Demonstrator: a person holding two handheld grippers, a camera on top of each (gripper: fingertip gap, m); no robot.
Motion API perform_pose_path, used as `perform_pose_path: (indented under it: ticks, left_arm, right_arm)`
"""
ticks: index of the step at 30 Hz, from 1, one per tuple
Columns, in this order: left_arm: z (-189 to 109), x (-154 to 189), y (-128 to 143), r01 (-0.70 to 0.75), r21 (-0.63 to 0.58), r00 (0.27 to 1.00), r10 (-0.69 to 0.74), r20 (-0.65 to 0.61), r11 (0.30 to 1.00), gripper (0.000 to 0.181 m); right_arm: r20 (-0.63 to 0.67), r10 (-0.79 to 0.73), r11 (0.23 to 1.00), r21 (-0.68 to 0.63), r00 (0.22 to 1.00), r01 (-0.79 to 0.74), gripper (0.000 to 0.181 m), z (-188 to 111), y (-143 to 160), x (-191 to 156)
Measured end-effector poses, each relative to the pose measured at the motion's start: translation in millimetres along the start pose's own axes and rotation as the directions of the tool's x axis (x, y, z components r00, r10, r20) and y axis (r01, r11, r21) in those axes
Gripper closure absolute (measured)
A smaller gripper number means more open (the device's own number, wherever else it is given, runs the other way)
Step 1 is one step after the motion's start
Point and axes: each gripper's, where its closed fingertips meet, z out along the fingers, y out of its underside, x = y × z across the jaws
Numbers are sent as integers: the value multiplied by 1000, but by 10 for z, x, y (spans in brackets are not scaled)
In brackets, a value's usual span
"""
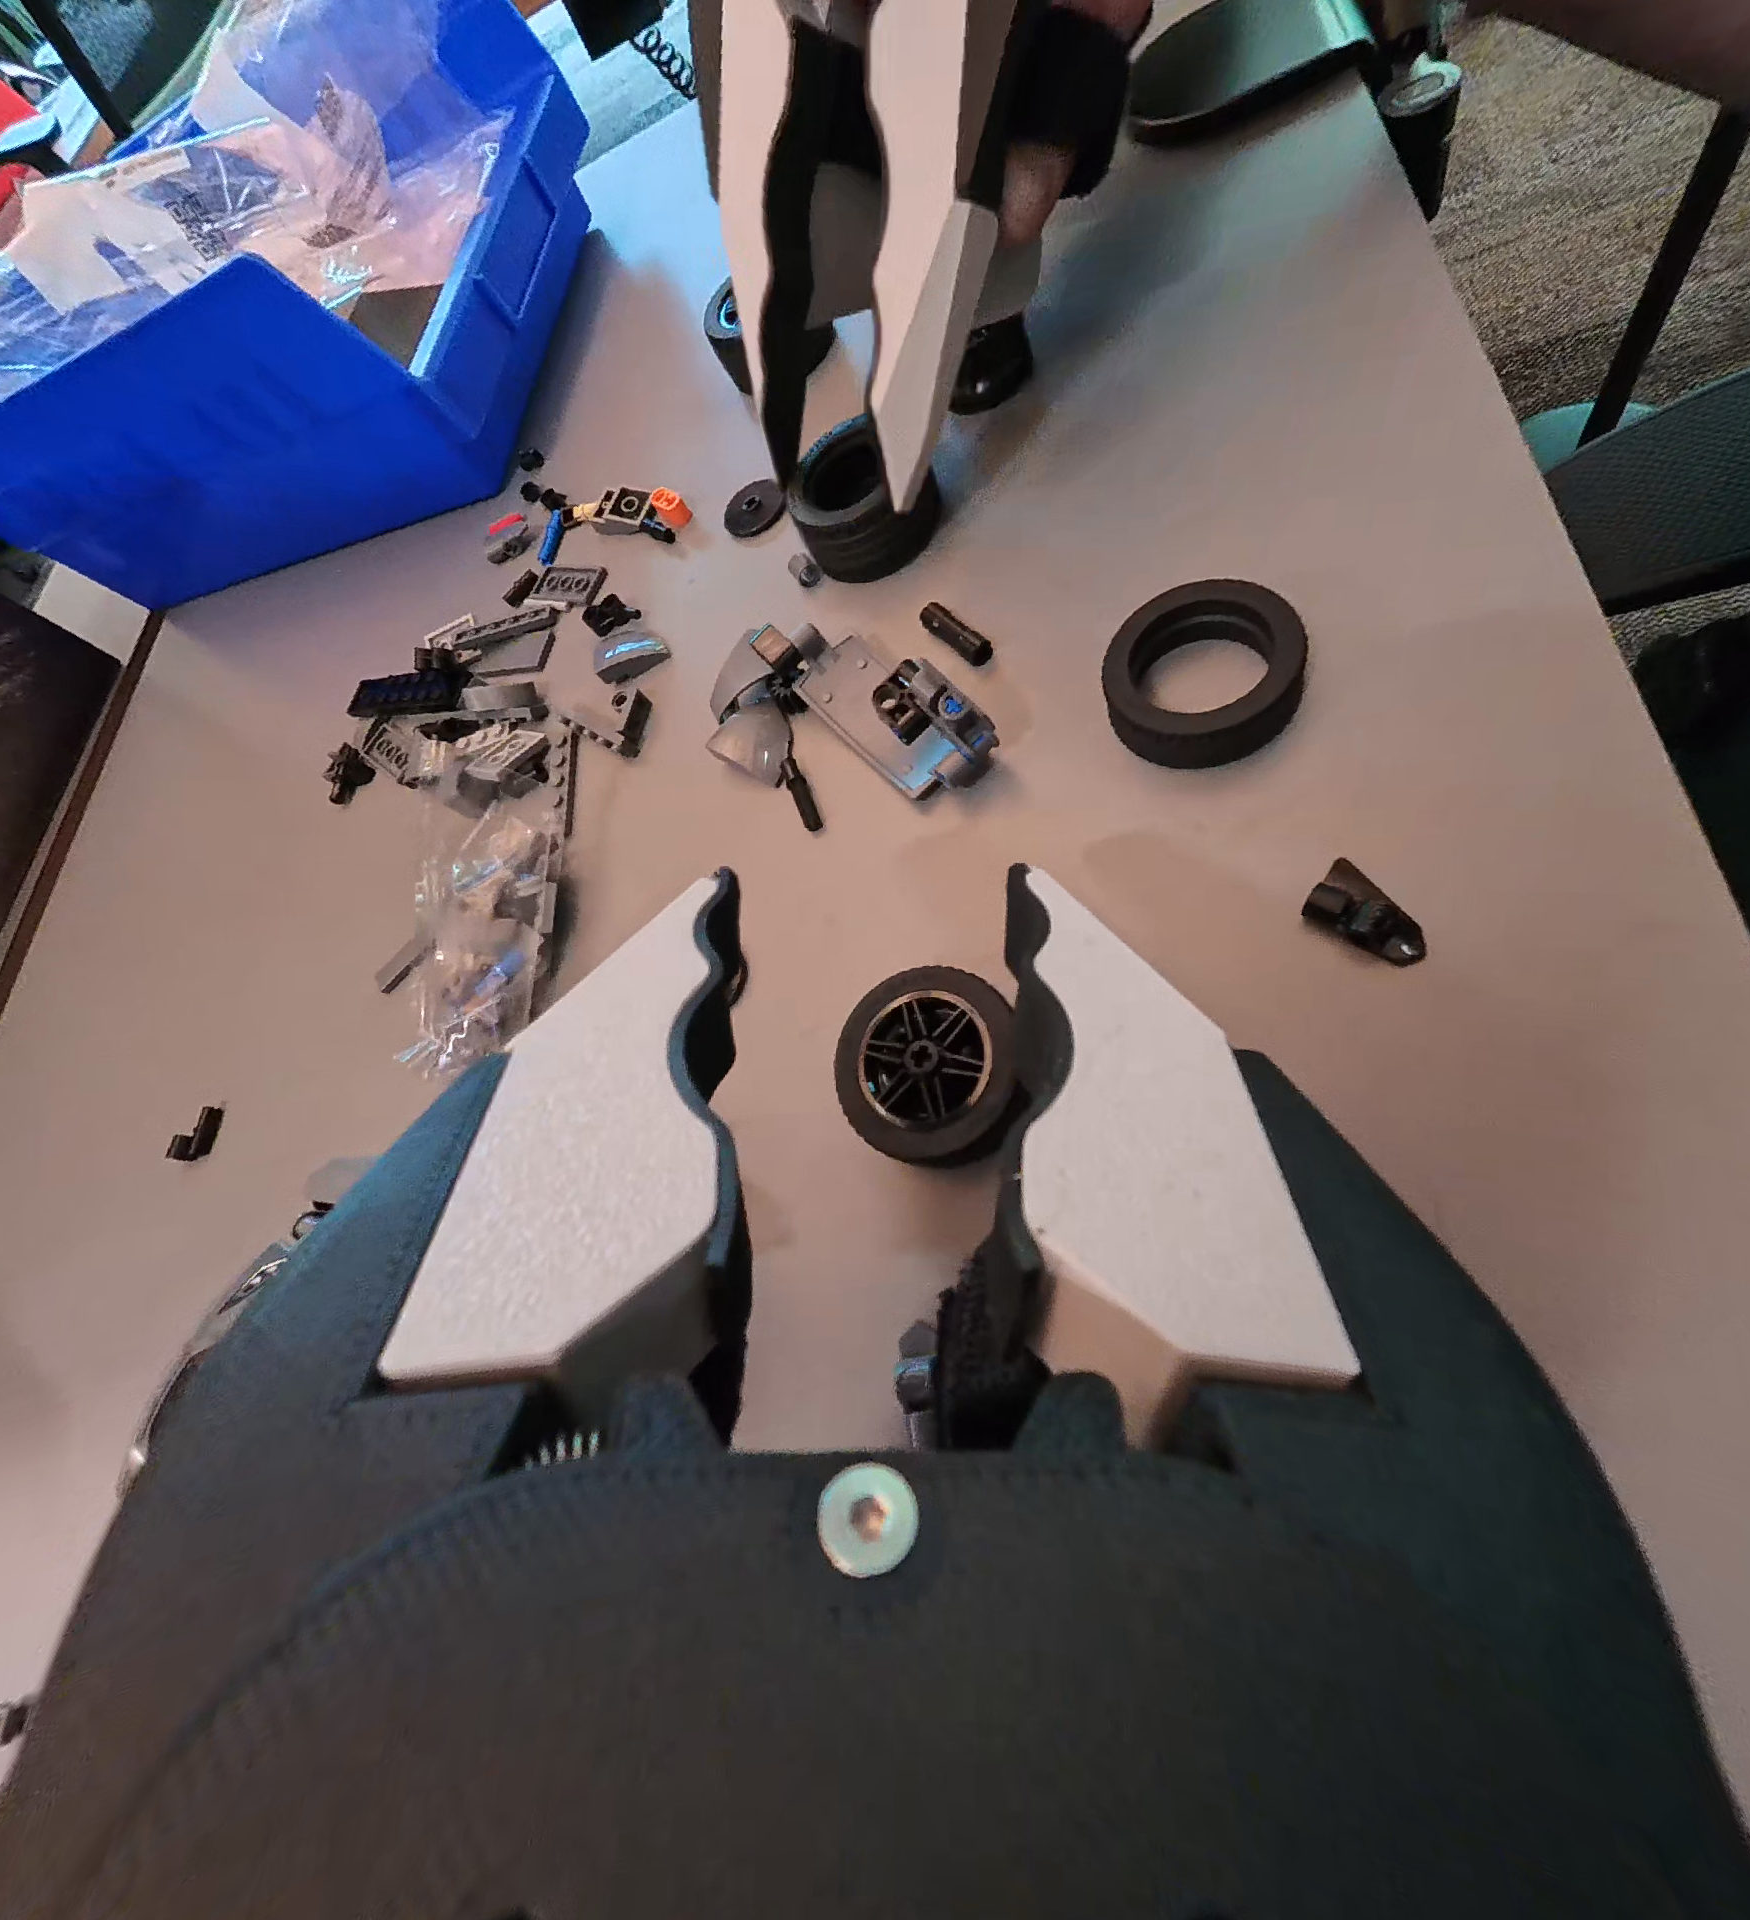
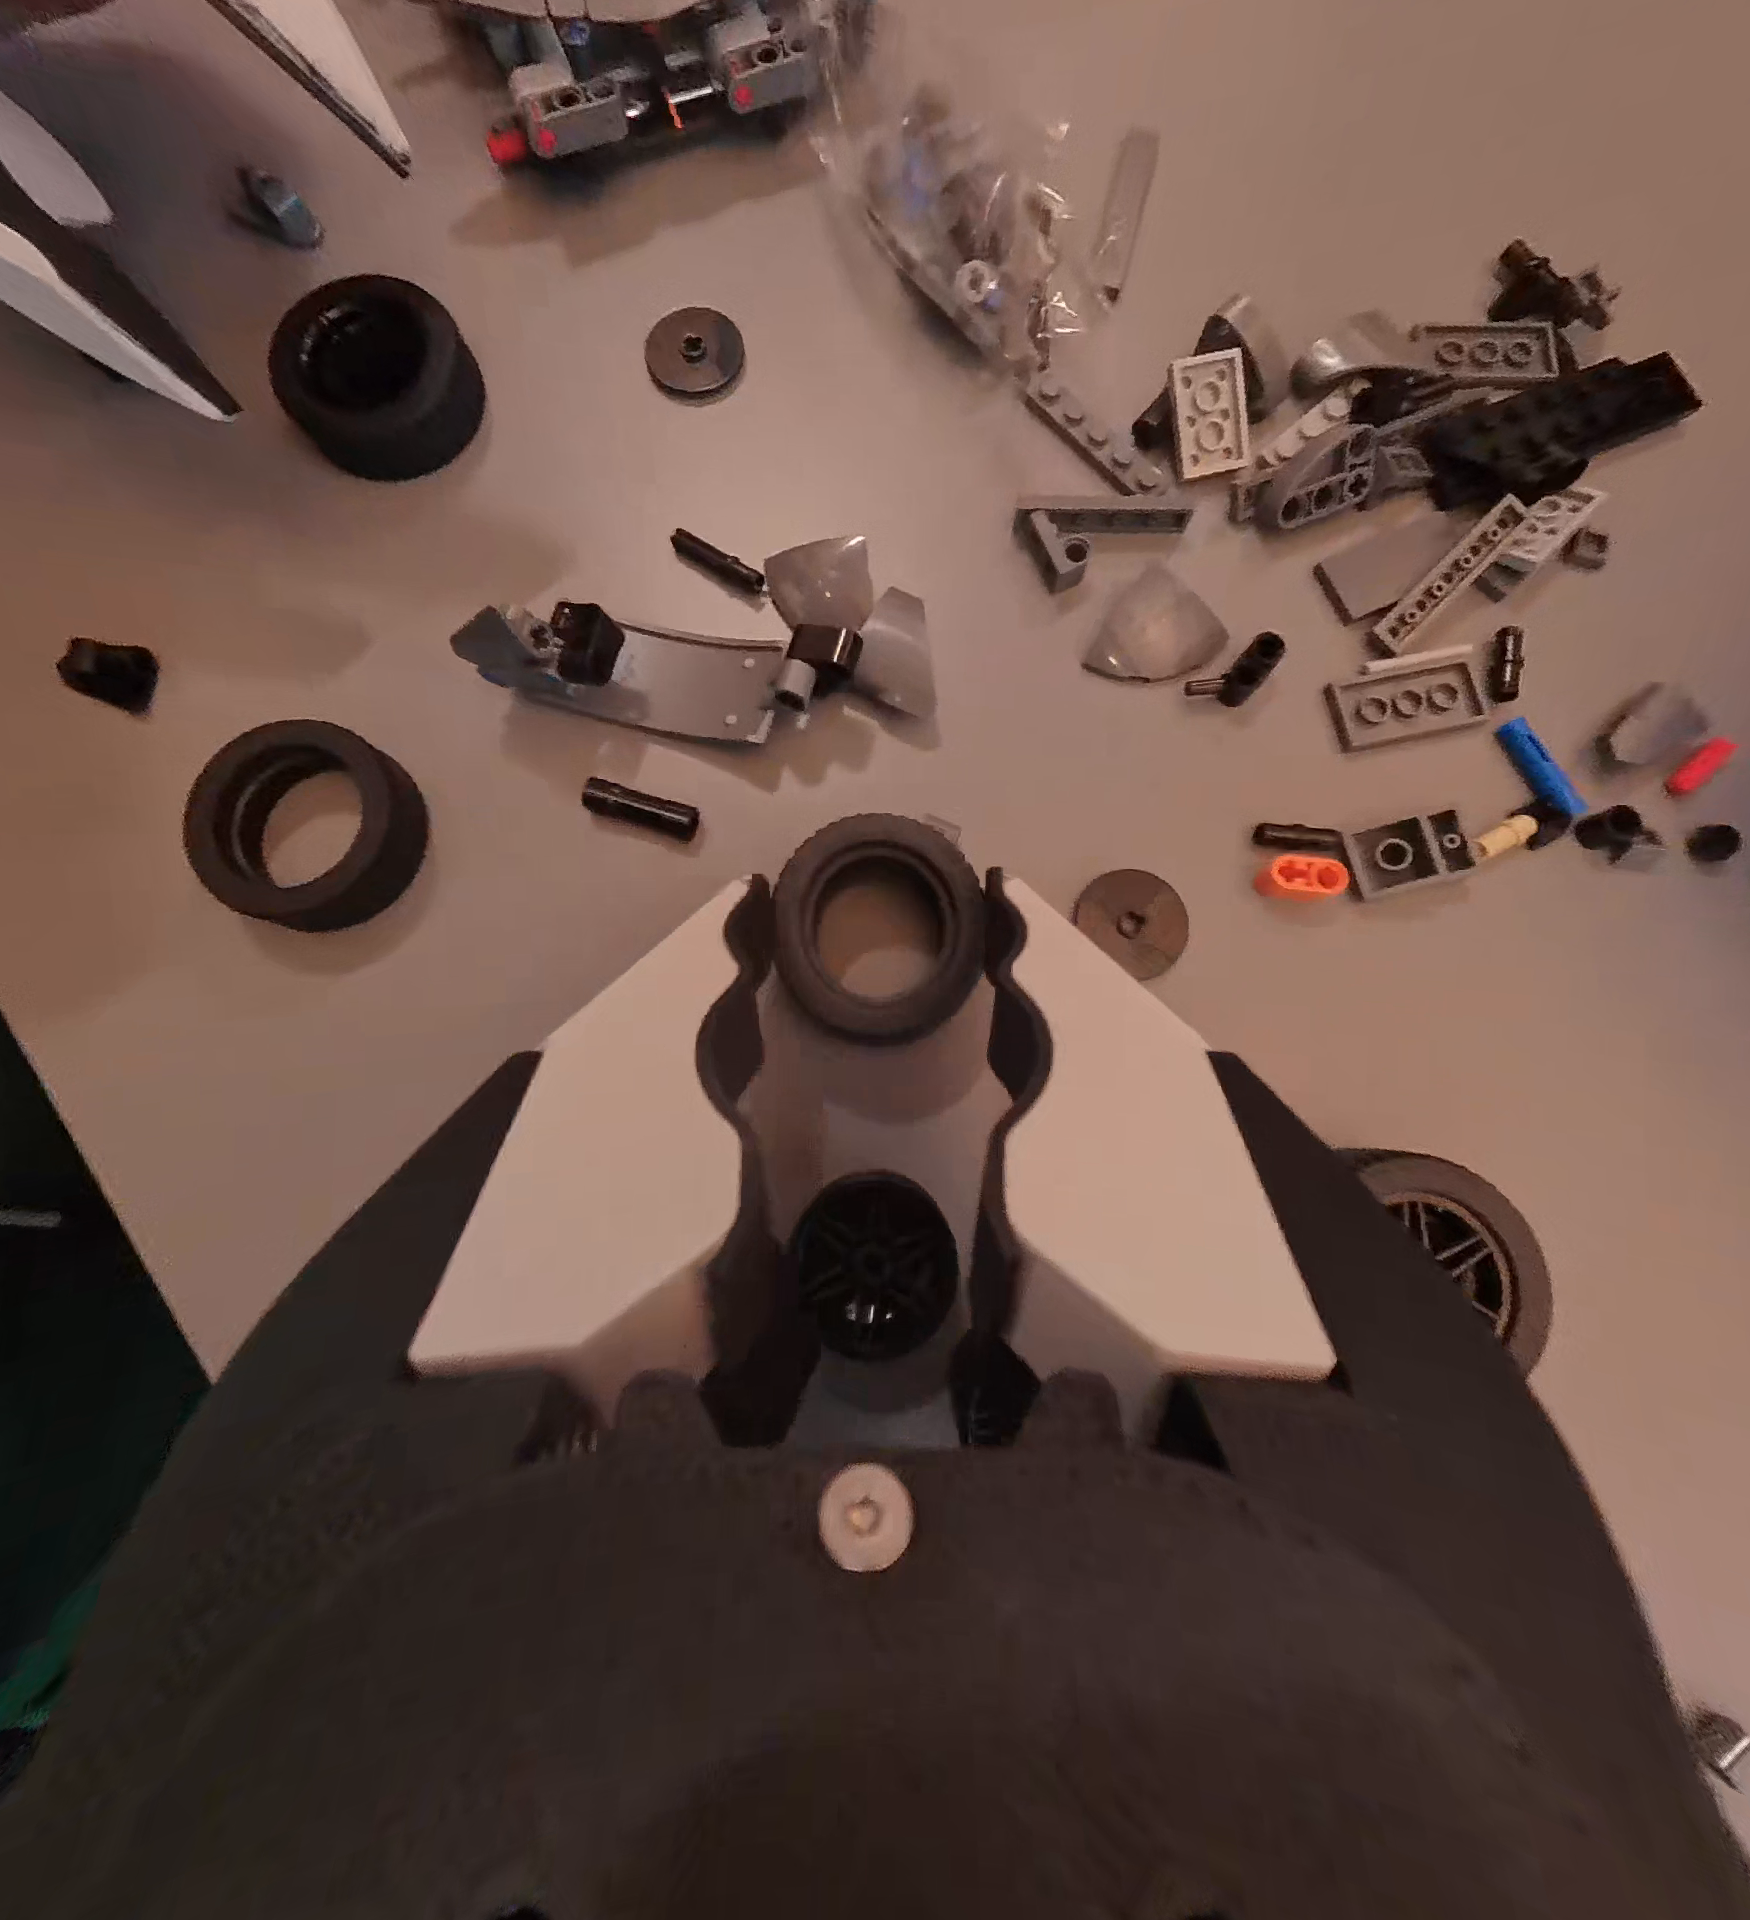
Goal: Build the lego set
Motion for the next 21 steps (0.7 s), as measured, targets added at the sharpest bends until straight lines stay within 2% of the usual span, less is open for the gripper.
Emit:
perform_pose_path:
  ticks: [4, 8, 15, 21]
  left_arm:
    - [-3, -8, -1, 8, 8, 1000, -8, 0, 1000, 132]
    - [-7, -20, -25, 25, 25, 1000, -25, -2, 999, 132]
    - [-17, -34, -40, 25, 32, 1000, -25, 8, 999, 132]
    - [-7, -22, -33, 24, 27, 1000, -24, 4, 999, 132]
  right_arm:
    - [21, 11, 1000, 21, 1000, -12, 143, -87, -34, 15]
    - [-34, 16, 999, 50, 999, -15, 143, -289, -121, 197]
    - [-222, 59, 998, 14, 973, -57, 145, -567, -133, 869]
    - [-241, 150, 980, -92, 959, -176, 143, -341, 71, 1316]
